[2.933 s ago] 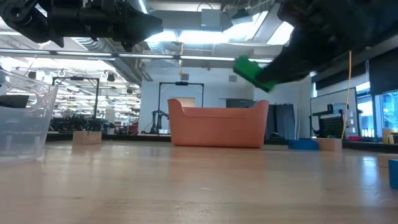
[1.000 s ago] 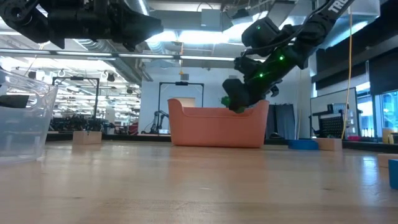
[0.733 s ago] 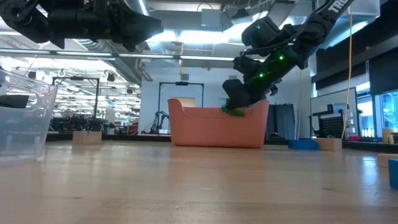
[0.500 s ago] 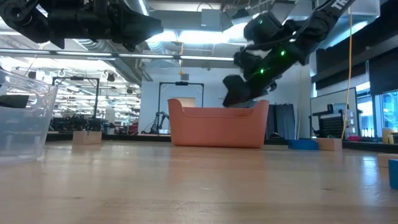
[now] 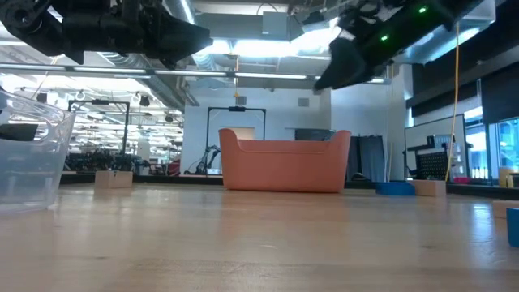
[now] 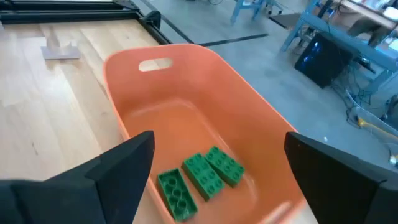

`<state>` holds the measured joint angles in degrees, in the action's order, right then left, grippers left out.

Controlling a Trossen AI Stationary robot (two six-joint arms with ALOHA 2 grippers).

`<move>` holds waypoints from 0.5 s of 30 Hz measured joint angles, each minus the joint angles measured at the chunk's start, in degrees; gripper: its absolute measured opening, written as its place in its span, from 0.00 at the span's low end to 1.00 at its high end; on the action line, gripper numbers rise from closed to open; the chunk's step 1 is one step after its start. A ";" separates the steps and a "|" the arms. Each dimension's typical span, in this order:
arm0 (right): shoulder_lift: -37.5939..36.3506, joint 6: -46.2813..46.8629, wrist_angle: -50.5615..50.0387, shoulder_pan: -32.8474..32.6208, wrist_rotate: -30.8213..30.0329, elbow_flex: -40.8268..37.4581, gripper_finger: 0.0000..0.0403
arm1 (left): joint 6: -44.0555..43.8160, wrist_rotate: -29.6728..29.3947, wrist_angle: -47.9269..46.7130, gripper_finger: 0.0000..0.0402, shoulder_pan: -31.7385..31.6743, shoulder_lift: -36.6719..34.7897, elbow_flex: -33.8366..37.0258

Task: Sort & place blocks by color
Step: Put the top right brown block into the black transparent bin

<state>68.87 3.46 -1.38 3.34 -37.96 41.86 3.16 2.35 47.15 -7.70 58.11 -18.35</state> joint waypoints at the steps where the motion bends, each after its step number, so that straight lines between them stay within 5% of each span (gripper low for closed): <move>1: -1.20 1.03 -1.68 -0.21 0.05 -0.03 0.89 | 0.00 -0.17 -0.01 0.32 0.00 0.01 0.00; 15: -5.21 6.34 -8.05 -0.23 0.01 -0.08 0.89 | 0.07 -1.84 -0.04 0.32 0.00 0.02 -0.02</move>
<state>63.66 9.80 -9.43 3.11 -37.95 41.78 3.22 0.51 47.11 -7.70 58.13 -18.37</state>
